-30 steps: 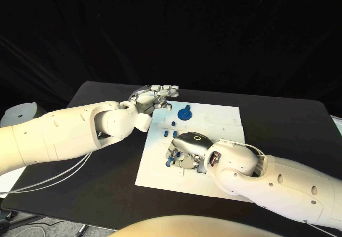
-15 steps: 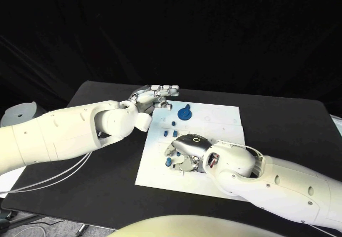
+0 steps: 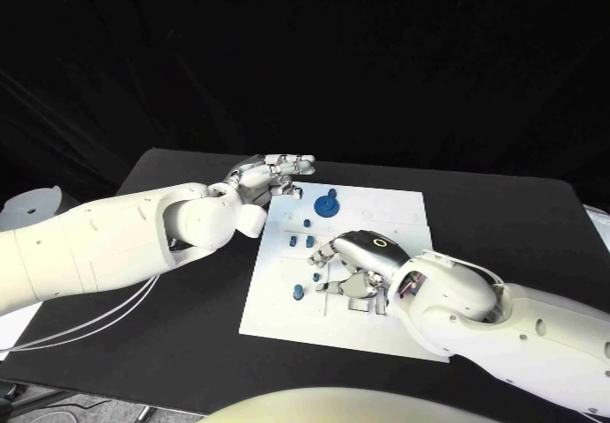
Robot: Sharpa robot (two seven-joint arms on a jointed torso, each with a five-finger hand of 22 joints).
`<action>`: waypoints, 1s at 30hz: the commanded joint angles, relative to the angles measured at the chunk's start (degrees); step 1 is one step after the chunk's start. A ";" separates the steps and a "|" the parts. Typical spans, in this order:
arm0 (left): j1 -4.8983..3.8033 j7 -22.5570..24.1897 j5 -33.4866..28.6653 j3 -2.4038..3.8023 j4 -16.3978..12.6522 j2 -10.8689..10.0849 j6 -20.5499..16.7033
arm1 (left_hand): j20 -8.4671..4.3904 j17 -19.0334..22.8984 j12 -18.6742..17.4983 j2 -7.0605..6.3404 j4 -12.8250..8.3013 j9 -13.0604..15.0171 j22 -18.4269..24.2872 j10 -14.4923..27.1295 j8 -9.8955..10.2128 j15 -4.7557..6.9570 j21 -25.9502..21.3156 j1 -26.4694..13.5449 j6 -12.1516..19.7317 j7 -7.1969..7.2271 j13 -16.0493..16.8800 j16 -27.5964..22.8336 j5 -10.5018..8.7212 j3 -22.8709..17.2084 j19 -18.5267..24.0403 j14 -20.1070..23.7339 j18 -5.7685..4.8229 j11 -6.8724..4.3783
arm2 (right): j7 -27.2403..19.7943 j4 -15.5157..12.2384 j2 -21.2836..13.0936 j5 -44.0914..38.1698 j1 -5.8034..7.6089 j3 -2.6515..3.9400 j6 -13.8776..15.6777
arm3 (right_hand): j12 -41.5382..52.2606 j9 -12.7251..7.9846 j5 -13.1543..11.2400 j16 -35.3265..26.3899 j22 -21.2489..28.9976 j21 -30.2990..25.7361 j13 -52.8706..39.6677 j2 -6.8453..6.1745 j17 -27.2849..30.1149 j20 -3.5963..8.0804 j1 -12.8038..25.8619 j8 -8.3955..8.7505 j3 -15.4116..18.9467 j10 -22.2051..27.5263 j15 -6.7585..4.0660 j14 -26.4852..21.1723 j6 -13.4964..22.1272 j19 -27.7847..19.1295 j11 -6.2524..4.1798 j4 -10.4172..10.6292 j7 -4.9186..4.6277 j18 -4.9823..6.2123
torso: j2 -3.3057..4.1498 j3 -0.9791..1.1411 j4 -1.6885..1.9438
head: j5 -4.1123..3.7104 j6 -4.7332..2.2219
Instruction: Assemble the parts on the task board
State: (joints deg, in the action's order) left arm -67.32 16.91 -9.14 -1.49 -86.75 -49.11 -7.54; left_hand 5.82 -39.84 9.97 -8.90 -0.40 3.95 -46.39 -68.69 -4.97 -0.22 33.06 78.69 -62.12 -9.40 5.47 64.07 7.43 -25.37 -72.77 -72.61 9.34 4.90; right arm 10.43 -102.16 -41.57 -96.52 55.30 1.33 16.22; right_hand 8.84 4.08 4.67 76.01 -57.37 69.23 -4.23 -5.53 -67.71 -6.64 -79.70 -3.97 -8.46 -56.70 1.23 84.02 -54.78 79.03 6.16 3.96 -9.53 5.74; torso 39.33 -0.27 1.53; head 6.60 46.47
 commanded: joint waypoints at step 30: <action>-0.01 0.48 0.15 -0.29 -0.64 -0.41 0.86 | -0.01 0.29 0.41 0.59 0.04 -0.09 0.14 0.59 -0.31 -0.02 -0.34 0.03 0.48 -0.11 0.11 -0.16 -0.06 0.45 0.41 0.62 1.05 0.15 | 21.91 -9.65 -21.58 14.06 -0.05 -0.53 2.35 | 52.42 2.18 10.84 6.69 -11.16 7.72 -55.68 1.66 -8.61 4.60 6.91 -6.26 13.69 -22.68 -4.98 3.82 -6.29 4.40 -5.66 12.47 4.21 -1.37 | -0.78 -0.12 -2.46 | -4.39 -1.42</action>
State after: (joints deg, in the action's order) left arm -67.31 16.88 -9.14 -1.80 -87.31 -49.60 -7.55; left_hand 5.81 -39.61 10.21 -8.90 -0.40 3.95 -46.30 -68.48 -4.97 -0.29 33.06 78.69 -62.12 -9.39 5.52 64.07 7.43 -25.37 -72.77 -72.26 9.34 5.11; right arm 28.80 -111.90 -63.33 -80.60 55.38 0.80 20.06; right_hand 61.06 6.19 15.31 82.47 -68.48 76.77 -59.58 -4.41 -74.95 -2.05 -72.93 -9.96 5.00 -79.84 -3.61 83.92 -61.49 83.18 0.52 16.43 -5.21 4.82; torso 38.51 -0.37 -0.97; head 2.19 44.99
